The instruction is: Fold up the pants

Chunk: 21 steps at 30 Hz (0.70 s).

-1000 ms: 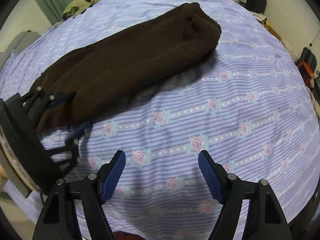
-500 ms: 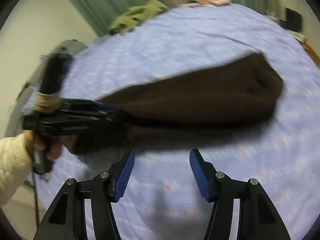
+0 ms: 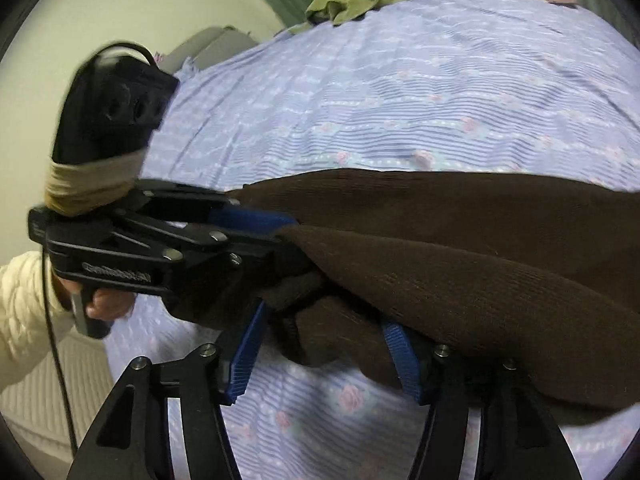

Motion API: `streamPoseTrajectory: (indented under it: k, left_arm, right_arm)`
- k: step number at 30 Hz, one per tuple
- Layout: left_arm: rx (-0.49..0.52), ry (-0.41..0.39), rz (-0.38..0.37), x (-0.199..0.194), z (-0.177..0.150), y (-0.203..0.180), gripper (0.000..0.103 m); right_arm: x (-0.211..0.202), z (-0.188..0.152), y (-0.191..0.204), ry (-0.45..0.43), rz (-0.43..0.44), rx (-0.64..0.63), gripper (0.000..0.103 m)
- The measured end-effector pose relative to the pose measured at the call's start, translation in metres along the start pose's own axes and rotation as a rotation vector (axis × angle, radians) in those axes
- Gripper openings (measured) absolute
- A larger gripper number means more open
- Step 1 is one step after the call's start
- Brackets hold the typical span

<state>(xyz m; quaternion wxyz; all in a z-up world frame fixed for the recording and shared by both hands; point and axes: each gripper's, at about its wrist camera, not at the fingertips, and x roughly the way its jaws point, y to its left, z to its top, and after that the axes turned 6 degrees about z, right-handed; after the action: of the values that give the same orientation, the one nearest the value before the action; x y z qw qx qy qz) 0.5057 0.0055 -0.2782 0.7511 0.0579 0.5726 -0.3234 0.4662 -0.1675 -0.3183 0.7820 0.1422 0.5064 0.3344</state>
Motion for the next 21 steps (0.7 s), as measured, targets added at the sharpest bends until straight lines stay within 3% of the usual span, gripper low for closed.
streamPoseTrajectory:
  k: [4,5,9,12,14,18,20,21]
  left_arm:
    - [0.022,-0.047,0.039,-0.017,0.004,0.004,0.027]
    - [0.007,-0.075,0.067,-0.024,0.006,0.007,0.023]
    - [-0.084,-0.148,0.112,-0.043,0.011,0.029,0.023]
    - [-0.056,-0.112,0.153,-0.037,0.008,0.030,0.036]
    - [0.051,-0.055,0.185,-0.021,0.002,0.017,0.045]
    - [0.169,0.005,0.251,0.008,0.005,-0.001,0.050]
    - [0.172,-0.015,0.269,0.016,0.015,-0.002,0.071]
    - [0.167,-0.013,0.265,0.024,0.020,-0.001,0.074]
  right_arm:
    - [0.011,0.013,-0.003,0.001,0.046,-0.016,0.071]
    - [0.013,0.011,-0.005,0.010,0.061,-0.004,0.072]
    - [0.033,-0.001,-0.012,0.098,0.125,0.099,0.072]
    - [0.027,-0.029,-0.002,0.141,0.179,0.100,0.072]
    - [0.021,-0.045,0.006,0.150,0.258,0.114,0.074]
    - [0.026,-0.051,0.022,0.141,0.176,0.031,0.073]
    - [0.032,-0.047,0.022,0.125,0.173,0.056,0.073]
    - [0.034,-0.046,0.022,0.112,0.166,0.068,0.073]
